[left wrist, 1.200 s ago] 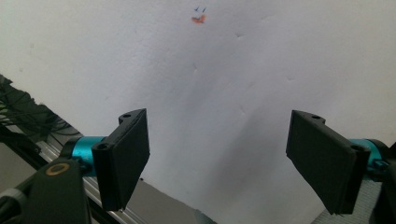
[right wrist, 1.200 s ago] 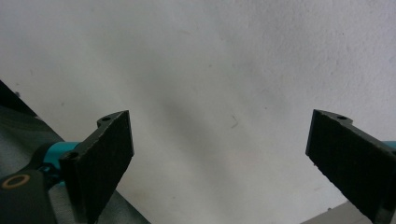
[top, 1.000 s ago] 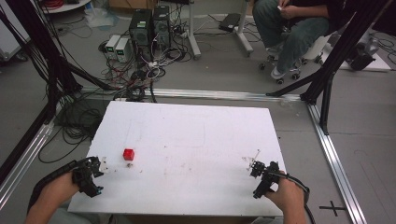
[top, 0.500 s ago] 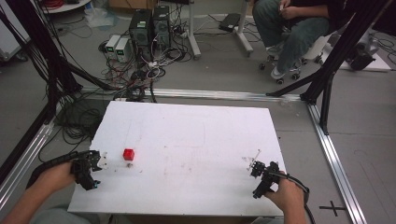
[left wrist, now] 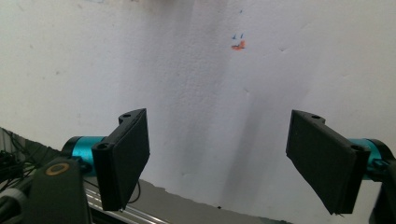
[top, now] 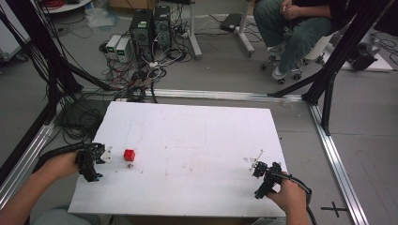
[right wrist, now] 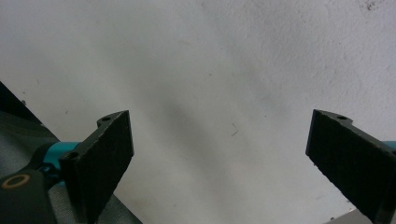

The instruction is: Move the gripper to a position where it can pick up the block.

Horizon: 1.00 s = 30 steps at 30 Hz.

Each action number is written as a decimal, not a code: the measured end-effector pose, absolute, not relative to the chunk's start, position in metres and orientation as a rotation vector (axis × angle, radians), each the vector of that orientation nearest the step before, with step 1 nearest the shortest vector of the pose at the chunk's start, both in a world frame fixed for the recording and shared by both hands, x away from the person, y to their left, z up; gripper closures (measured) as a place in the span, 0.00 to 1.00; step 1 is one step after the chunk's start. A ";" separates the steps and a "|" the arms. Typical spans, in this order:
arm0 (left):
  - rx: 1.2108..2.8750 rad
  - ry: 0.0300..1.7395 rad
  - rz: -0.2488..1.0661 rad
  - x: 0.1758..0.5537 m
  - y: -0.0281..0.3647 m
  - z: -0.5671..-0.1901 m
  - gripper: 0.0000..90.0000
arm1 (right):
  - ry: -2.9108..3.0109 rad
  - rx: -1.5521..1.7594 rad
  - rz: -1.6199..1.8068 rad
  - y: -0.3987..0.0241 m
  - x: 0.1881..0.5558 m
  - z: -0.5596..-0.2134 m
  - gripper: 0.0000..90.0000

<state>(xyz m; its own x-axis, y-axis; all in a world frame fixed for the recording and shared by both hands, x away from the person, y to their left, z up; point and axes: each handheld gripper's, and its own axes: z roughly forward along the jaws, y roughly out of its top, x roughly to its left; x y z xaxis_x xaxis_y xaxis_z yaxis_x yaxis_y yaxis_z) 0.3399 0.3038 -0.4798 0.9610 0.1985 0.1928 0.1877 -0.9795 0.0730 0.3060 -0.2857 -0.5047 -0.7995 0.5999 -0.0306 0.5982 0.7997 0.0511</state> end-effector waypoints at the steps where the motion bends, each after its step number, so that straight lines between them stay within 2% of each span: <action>1: 3.057 0.297 0.312 0.341 0.304 -0.480 0.24 | 2.941 0.976 0.055 -0.286 0.306 -0.505 0.08; 16: 3.065 0.280 0.330 0.366 0.304 -0.471 0.24 | 2.952 0.966 0.049 -0.284 0.307 -0.507 0.08; 30: 3.071 0.148 0.291 0.391 0.284 -0.471 0.24 | 2.954 0.965 0.061 -0.284 0.307 -0.508 0.08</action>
<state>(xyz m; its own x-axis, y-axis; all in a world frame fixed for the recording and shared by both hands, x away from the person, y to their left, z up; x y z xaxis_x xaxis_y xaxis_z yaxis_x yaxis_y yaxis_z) 0.3909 0.2839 -0.4713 0.9777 0.1000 0.1846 0.0900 -0.9940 0.0618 0.3073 -0.2837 -0.5079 -0.8066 0.5907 -0.0198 0.5894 0.8065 0.0476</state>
